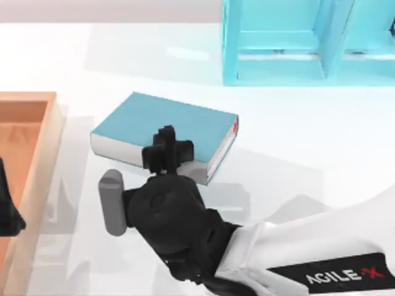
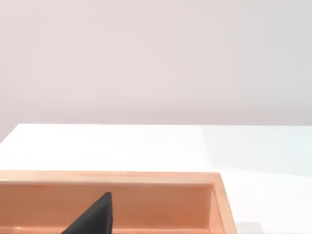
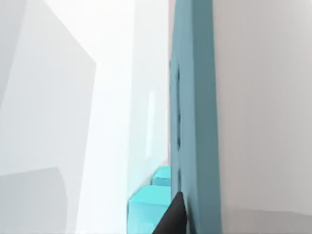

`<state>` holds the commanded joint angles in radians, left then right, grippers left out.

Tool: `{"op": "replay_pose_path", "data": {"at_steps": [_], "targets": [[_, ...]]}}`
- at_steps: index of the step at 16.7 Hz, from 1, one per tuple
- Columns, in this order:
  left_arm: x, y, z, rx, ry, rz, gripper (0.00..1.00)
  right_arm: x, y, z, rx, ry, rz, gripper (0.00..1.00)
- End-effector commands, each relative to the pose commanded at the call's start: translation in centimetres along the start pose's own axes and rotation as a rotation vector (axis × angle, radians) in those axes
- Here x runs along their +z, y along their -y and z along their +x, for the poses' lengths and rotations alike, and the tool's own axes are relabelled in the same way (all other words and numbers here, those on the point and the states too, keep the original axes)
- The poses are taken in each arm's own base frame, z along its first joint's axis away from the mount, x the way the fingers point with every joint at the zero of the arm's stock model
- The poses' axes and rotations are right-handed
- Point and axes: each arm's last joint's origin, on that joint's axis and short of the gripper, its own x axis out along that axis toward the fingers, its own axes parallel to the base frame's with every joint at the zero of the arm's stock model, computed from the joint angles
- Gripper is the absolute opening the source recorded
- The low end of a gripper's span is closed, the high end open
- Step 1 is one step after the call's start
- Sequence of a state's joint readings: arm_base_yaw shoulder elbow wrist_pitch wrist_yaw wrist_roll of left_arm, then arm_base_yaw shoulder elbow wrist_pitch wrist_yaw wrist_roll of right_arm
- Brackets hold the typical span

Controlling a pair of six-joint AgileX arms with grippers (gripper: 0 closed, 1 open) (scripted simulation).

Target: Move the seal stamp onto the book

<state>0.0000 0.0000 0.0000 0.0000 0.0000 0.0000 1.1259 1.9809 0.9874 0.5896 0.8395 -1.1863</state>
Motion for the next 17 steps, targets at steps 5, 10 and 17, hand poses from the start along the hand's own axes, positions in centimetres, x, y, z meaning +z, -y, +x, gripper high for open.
{"op": "replay_pose_path", "data": {"at_steps": [5, 10, 17], "targets": [[0.0, 0.0, 0.0, 0.0, 0.0, 0.0, 1.0, 0.3, 0.2, -0.5, -0.007, 0.003, 0.0, 0.0], [0.0, 0.0, 0.0, 0.0, 0.0, 0.0, 1.0, 0.1, -0.9, -0.1, 0.001, -0.003, -0.005, 0.0], [0.0, 0.0, 0.0, 0.0, 0.0, 0.0, 1.0, -0.1, -3.0, 0.5, 0.0, -0.002, -0.001, 0.0]]}}
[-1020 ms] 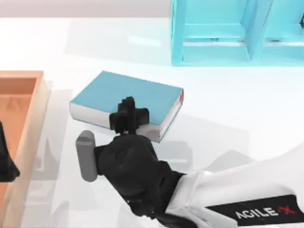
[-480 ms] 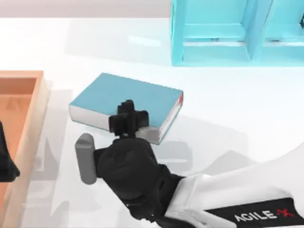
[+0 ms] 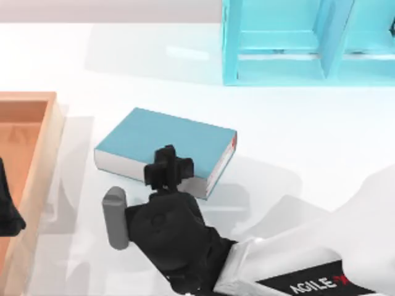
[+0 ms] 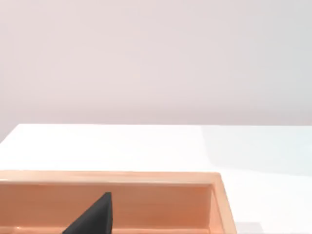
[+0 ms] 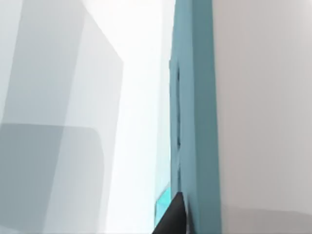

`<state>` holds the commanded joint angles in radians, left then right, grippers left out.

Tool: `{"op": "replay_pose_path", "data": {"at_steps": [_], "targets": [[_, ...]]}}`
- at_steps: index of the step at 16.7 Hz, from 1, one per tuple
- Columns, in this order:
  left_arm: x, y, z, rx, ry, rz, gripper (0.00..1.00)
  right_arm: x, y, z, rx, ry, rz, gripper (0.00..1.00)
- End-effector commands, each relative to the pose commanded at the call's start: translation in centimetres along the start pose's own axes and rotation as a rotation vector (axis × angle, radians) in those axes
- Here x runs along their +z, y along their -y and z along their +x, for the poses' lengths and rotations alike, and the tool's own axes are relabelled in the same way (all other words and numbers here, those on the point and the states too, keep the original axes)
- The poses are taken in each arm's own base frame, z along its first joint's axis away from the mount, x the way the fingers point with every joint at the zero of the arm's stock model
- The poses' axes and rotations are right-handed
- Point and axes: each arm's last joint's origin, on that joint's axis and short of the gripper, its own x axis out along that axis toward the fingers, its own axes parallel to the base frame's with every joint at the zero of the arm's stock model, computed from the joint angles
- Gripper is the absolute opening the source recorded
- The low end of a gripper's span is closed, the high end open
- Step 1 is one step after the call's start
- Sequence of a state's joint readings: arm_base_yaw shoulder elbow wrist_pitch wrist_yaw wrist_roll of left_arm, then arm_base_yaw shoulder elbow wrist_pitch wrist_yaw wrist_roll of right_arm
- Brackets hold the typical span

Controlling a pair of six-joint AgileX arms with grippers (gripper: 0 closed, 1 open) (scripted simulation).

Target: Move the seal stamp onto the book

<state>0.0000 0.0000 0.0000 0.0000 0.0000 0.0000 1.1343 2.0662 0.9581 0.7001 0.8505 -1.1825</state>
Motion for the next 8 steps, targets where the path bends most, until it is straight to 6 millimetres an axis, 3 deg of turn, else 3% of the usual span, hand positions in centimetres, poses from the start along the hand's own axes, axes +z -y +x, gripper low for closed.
{"op": "replay_pose_path", "data": {"at_steps": [1, 8], "targets": [[0.0, 0.0, 0.0, 0.0, 0.0, 0.0, 1.0, 0.0, 0.0, 0.0, 0.0, 0.0, 0.0, 0.0], [0.0, 0.0, 0.0, 0.0, 0.0, 0.0, 1.0, 0.0, 0.0, 0.0, 0.0, 0.0, 0.0, 0.53]]}}
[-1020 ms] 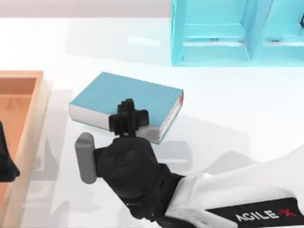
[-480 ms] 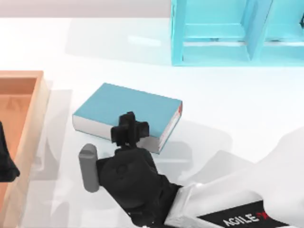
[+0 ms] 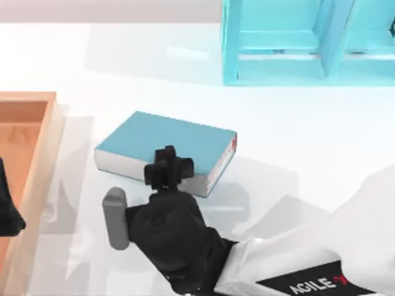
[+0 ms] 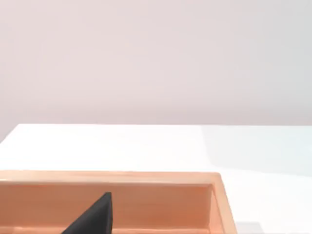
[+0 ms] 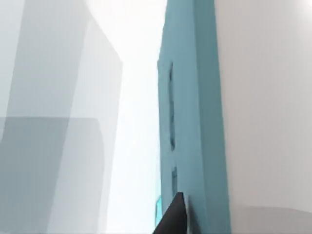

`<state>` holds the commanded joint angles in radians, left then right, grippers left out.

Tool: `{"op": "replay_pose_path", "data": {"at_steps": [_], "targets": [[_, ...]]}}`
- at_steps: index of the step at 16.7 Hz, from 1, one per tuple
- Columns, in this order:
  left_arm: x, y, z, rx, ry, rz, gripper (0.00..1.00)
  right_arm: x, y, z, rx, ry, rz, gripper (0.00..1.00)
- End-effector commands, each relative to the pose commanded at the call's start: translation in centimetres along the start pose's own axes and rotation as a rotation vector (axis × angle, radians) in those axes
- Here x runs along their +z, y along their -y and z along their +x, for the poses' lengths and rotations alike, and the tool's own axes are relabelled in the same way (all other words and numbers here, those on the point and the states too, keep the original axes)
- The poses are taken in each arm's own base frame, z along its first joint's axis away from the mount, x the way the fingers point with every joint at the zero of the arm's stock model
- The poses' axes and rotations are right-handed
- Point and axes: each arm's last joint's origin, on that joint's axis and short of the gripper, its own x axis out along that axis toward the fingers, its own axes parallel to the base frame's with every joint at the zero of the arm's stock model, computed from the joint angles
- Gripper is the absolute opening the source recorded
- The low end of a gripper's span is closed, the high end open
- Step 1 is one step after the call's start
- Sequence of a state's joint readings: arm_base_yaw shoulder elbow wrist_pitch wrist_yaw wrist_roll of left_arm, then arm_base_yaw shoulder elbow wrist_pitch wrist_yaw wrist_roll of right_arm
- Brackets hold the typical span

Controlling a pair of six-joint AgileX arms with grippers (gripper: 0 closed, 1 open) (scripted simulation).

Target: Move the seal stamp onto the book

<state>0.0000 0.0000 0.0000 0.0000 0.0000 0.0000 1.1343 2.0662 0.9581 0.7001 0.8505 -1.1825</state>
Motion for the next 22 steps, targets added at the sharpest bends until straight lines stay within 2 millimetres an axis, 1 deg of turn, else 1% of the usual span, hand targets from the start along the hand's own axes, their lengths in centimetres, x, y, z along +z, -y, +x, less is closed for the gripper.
{"op": "replay_pose_path", "data": {"at_steps": [6, 7, 16, 17, 19, 22], "targets": [[0.0, 0.0, 0.0, 0.0, 0.0, 0.0, 1.0, 0.0, 0.0, 0.0, 0.0, 0.0, 0.0, 0.98], [0.0, 0.0, 0.0, 0.0, 0.0, 0.0, 1.0, 0.0, 0.0, 0.0, 0.0, 0.0, 0.0, 1.0], [0.0, 0.0, 0.0, 0.0, 0.0, 0.0, 1.0, 0.0, -0.1, -0.1, 0.003, 0.0, -0.001, 1.0], [0.0, 0.0, 0.0, 0.0, 0.0, 0.0, 1.0, 0.3, -0.2, -0.5, 0.007, 0.0, 0.0, 1.0], [0.0, 0.0, 0.0, 0.0, 0.0, 0.0, 1.0, 1.2, -0.9, -2.4, 0.024, 0.001, -0.005, 1.0], [0.0, 0.0, 0.0, 0.0, 0.0, 0.0, 1.0, 2.6, -2.5, -6.7, 0.052, -0.005, -0.03, 1.0]]}}
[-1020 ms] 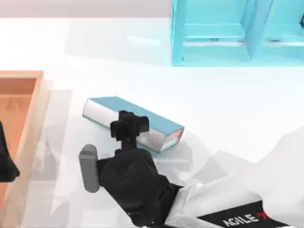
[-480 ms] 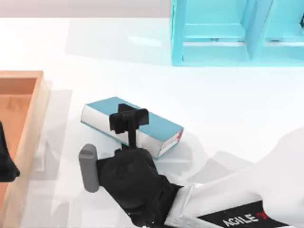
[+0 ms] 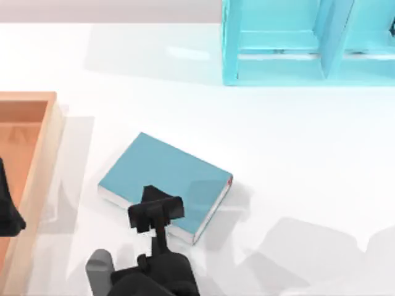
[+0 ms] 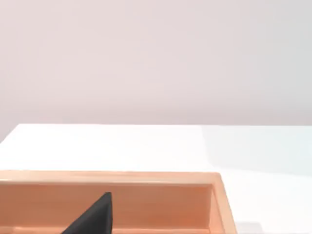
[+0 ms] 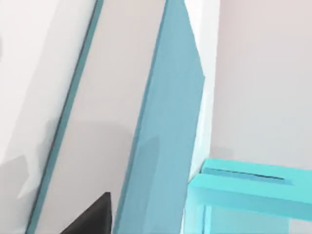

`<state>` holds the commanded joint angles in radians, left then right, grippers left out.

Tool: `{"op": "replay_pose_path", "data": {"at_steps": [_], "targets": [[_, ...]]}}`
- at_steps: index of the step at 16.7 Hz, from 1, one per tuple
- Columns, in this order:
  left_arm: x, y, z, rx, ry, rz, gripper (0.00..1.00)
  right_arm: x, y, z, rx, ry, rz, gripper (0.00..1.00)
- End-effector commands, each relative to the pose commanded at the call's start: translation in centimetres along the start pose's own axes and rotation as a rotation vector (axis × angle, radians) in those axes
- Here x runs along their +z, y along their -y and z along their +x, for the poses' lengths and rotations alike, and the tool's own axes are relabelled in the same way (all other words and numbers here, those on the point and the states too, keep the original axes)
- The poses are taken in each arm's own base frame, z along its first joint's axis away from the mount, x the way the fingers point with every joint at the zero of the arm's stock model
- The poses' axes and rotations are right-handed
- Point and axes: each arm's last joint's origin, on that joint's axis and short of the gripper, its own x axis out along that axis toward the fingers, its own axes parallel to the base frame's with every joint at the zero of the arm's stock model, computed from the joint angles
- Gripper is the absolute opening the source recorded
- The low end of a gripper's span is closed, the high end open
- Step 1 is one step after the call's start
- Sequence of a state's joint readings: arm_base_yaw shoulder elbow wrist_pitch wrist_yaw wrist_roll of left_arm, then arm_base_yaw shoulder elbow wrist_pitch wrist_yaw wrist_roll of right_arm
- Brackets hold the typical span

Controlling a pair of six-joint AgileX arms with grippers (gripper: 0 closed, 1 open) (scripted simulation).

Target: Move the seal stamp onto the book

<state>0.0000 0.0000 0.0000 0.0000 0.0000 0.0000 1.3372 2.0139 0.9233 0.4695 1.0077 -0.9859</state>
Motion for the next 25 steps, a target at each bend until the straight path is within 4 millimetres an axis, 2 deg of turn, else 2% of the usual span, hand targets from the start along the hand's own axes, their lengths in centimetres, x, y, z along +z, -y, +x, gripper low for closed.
{"op": "replay_pose_path", "data": {"at_steps": [4, 6, 11, 14, 17, 20, 23, 25], "targets": [[0.0, 0.0, 0.0, 0.0, 0.0, 0.0, 1.0, 1.0, -1.0, -5.8, -0.028, -0.001, 0.017, 1.0], [0.0, 0.0, 0.0, 0.0, 0.0, 0.0, 1.0, 1.1, -1.0, -7.3, -0.048, 0.005, 0.027, 1.0], [0.0, 0.0, 0.0, 0.0, 0.0, 0.0, 1.0, 1.2, -1.0, -7.3, -0.049, 0.003, 0.029, 1.0], [0.0, 0.0, 0.0, 0.0, 0.0, 0.0, 1.0, 0.0, 0.3, -6.5, -0.03, -0.009, 0.081, 1.0], [0.0, 0.0, 0.0, 0.0, 0.0, 0.0, 1.0, -3.7, 3.7, -4.4, 0.003, -0.05, 0.224, 1.0], [0.0, 0.0, 0.0, 0.0, 0.0, 0.0, 1.0, -10.0, 7.8, -2.9, 0.023, -0.091, 0.454, 1.0], [0.0, 0.0, 0.0, 0.0, 0.0, 0.0, 1.0, -17.7, 11.0, -3.5, -0.008, -0.105, 0.743, 1.0], [0.0, 0.0, 0.0, 0.0, 0.0, 0.0, 1.0, -22.8, 11.7, -5.2, -0.067, -0.095, 0.942, 1.0]]}}
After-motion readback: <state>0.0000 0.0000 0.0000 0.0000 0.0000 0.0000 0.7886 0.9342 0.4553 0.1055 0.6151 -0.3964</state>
